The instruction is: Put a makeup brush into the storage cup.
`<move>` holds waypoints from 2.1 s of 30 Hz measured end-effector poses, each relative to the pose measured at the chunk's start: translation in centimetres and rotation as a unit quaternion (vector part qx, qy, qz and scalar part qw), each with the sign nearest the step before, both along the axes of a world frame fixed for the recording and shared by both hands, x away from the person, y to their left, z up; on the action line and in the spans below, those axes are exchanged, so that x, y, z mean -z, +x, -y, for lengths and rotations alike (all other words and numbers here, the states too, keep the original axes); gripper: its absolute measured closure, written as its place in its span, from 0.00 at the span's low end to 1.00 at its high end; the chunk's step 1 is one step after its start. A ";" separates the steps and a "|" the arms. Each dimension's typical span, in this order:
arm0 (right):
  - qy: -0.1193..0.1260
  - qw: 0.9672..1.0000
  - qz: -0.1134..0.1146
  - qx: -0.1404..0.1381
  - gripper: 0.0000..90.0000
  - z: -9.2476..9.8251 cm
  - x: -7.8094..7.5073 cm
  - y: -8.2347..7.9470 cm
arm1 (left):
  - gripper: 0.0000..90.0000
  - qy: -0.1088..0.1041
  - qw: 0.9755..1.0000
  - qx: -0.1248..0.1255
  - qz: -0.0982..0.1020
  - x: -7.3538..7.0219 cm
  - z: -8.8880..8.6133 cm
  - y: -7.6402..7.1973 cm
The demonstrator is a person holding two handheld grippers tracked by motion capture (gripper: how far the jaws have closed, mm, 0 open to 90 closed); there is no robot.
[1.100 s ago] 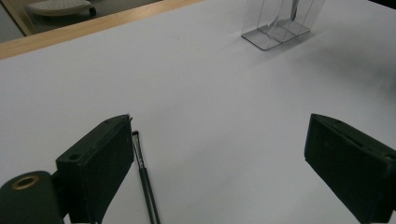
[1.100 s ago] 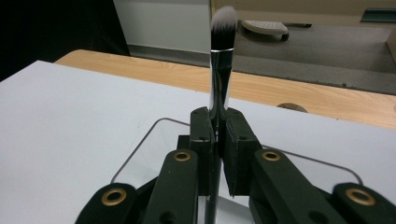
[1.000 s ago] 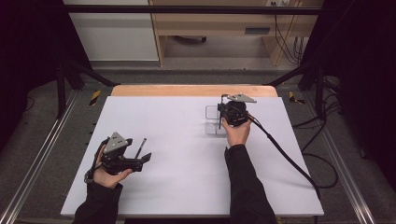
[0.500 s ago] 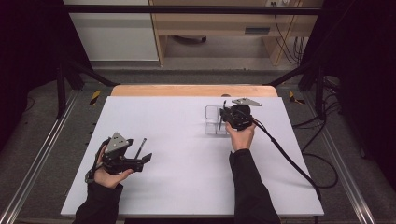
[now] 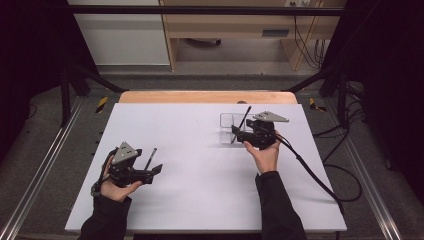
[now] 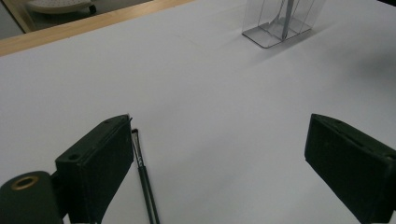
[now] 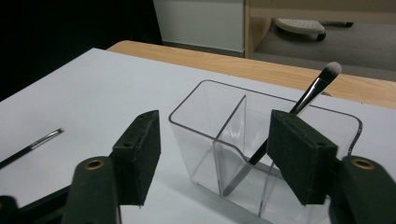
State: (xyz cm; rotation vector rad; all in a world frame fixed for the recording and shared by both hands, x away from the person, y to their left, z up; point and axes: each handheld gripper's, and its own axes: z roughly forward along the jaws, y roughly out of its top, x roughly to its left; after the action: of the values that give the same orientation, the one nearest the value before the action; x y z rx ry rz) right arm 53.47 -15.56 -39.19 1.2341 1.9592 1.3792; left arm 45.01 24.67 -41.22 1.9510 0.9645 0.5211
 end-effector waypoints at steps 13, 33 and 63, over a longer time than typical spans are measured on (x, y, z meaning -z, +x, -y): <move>0.002 0.999 0.020 -0.044 0.20 1.0 -1.0 -3.5 | 0.07 -0.004 1.000 -0.002 -0.001 0.0 0.0 -0.1; 0.001 0.998 0.019 -0.054 0.14 3.5 -0.2 -7.4 | 0.07 -0.012 1.000 0.003 0.000 -0.1 -0.1 -0.3; -0.004 0.999 -0.005 -0.042 0.11 5.7 1.9 -10.0 | 0.08 -0.006 1.000 -0.010 -0.014 0.3 -0.5 0.6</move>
State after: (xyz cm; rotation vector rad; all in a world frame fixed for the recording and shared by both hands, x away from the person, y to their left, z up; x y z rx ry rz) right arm 43.47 -21.30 -41.10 1.1685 2.0425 1.4068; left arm 45.58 25.17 -41.51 1.9436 1.0034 0.4991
